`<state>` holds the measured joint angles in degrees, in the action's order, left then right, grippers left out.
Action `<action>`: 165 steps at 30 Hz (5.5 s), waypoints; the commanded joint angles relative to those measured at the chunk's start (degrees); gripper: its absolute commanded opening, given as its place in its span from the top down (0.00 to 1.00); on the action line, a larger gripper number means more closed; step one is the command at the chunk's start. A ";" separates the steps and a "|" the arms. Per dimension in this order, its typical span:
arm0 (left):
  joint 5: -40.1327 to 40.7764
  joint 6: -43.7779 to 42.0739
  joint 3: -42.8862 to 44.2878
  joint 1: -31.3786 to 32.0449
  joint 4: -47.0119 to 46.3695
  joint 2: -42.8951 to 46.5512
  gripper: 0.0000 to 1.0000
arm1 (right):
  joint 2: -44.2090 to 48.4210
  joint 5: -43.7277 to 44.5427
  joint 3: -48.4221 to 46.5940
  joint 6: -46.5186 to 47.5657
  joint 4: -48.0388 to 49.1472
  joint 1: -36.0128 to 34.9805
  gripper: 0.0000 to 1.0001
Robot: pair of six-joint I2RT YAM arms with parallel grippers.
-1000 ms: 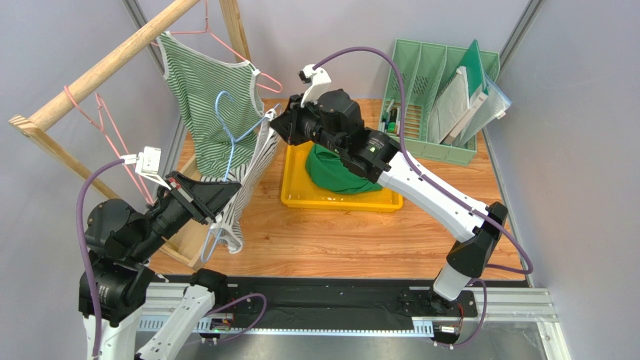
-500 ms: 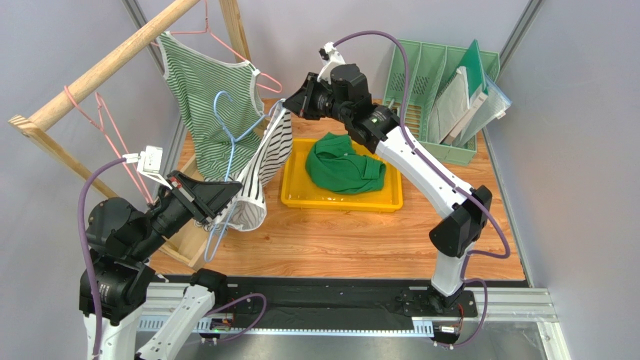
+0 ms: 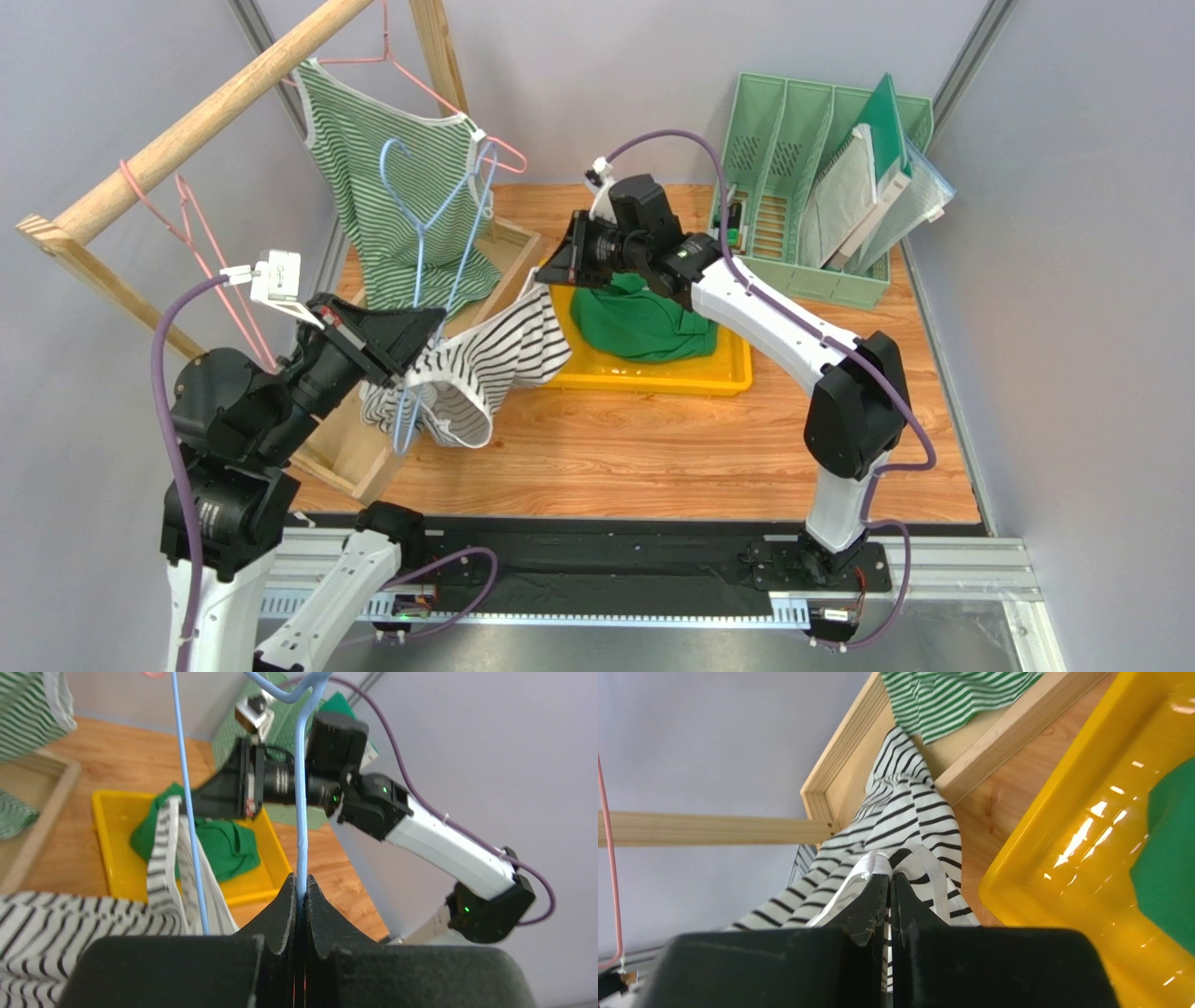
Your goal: Remove the tank top from the hanger
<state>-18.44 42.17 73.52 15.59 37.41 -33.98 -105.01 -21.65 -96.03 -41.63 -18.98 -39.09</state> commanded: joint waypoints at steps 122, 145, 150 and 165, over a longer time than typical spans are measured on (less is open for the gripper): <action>5.52 -8.34 8.40 -0.21 -3.83 4.88 1.00 | -11.53 26.80 8.49 36.08 -7.21 -24.53 0.20; 7.45 -10.00 11.21 -0.21 0.03 8.49 1.00 | -16.81 28.77 13.32 32.05 2.98 -27.88 0.76; 7.71 -9.74 11.30 -0.21 0.56 8.93 1.00 | -11.81 29.47 14.20 31.52 3.69 -27.88 1.00; 9.30 -9.65 11.47 -0.21 1.35 9.02 1.00 | 15.80 22.18 9.64 34.34 8.96 -14.72 1.00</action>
<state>-9.56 33.10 83.68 15.59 38.98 -25.02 -92.55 5.45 -82.96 -6.17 -14.66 -61.08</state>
